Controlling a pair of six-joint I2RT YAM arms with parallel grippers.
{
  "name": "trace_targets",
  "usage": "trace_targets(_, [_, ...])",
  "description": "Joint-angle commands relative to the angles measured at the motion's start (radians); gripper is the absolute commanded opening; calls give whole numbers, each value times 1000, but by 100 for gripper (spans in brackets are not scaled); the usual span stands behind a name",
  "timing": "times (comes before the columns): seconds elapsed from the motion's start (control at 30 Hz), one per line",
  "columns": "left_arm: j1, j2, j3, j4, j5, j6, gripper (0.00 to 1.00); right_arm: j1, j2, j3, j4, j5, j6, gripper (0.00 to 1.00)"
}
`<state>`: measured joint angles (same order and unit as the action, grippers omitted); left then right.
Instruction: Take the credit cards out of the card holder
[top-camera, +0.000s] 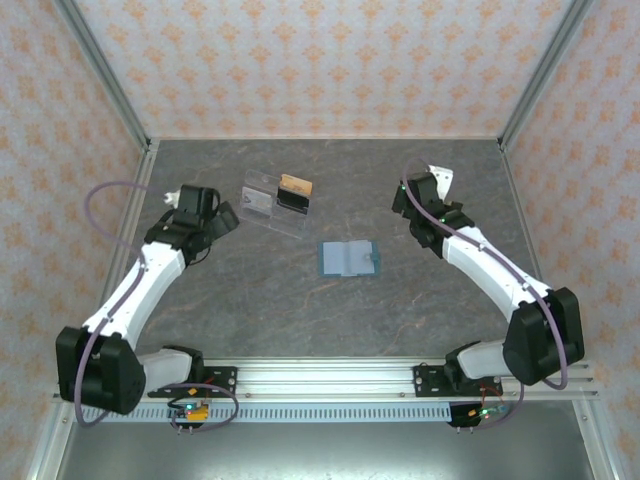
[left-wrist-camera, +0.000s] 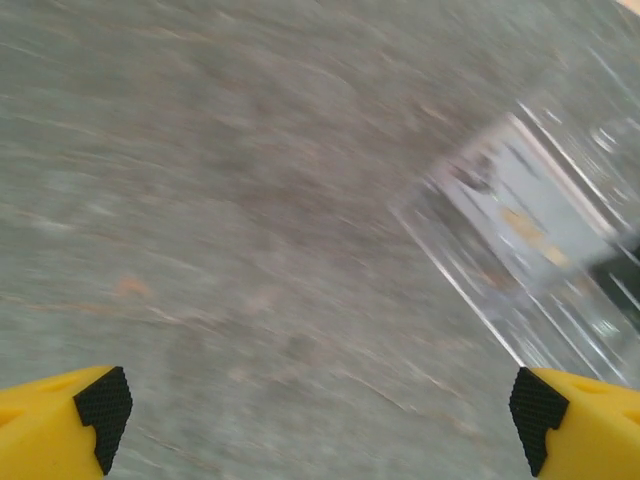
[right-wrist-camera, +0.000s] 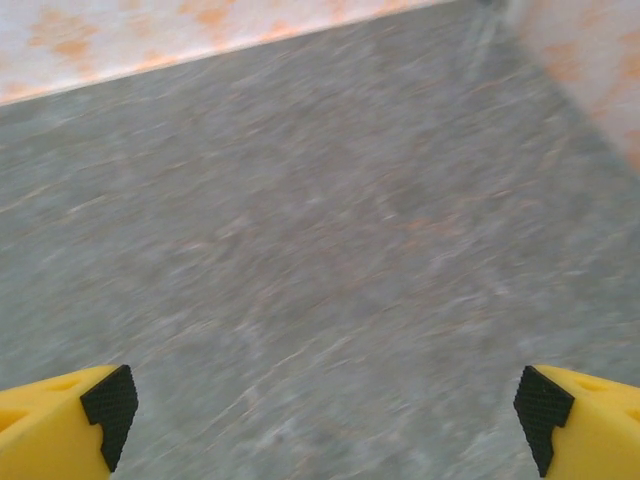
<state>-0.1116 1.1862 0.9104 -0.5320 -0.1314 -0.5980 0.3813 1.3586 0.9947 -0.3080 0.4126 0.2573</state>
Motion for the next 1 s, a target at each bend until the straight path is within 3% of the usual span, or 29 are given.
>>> trace_targets(0.0, [47, -29, -77, 108, -251, 18, 100, -44, 14, -69, 140, 219, -50, 100])
trace_targets(0.17, [63, 10, -174, 250, -497, 43, 100, -129, 46, -181, 332, 220, -97, 100])
trace_targets(0.27, [69, 55, -201, 346, -544, 97, 100, -169, 63, -227, 415, 201, -96, 100])
trace_targets(0.43, [111, 106, -241, 530, -400, 216, 100, -188, 116, -269, 495, 195, -164, 99])
trace_targets(0.63, [115, 147, -357, 866, -305, 420, 100, -191, 116, -384, 699, 95, -269, 100])
trace_targets(0.77, [120, 162, -444, 1053, -174, 457, 100, -201, 79, -538, 973, -32, -356, 99])
trace_targets(0.97, [119, 178, -506, 1195, -51, 502, 100, -254, 96, -602, 1092, -164, -344, 99])
